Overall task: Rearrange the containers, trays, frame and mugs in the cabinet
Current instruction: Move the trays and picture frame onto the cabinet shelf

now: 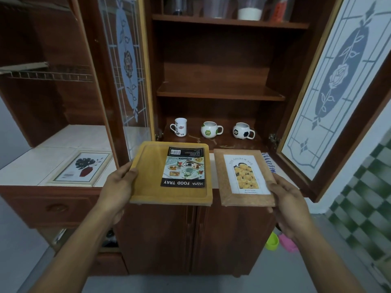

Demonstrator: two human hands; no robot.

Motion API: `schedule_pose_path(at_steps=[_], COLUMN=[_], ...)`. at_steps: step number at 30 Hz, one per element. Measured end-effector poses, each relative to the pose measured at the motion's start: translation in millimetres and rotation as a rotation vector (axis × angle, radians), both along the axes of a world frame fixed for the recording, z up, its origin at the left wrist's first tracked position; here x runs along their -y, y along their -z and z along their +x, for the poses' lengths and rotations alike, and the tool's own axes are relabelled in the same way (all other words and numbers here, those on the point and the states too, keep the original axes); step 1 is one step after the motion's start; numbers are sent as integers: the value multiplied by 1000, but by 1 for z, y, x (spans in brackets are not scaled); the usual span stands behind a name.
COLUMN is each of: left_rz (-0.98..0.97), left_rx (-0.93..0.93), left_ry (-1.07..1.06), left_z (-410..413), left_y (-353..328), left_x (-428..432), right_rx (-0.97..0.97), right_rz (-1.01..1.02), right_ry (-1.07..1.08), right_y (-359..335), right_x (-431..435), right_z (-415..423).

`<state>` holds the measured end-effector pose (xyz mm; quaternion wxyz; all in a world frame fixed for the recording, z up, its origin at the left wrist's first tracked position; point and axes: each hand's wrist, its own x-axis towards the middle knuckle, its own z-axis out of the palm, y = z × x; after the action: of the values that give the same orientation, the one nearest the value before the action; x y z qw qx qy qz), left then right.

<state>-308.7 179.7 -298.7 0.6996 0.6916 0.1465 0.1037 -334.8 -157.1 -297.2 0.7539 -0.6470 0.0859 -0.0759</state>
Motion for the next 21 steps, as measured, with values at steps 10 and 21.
schedule_pose_path(at_steps=[10, 21], left_rz=[-26, -81], left_rx=[27, 33], left_ry=[2, -8], left_z=[63, 123], left_y=[3, 0], left_x=[20, 41], right_rx=[1, 58], right_rz=[-14, -65], right_ry=[-13, -45], right_y=[4, -3], right_x=[20, 46], right_z=[62, 138])
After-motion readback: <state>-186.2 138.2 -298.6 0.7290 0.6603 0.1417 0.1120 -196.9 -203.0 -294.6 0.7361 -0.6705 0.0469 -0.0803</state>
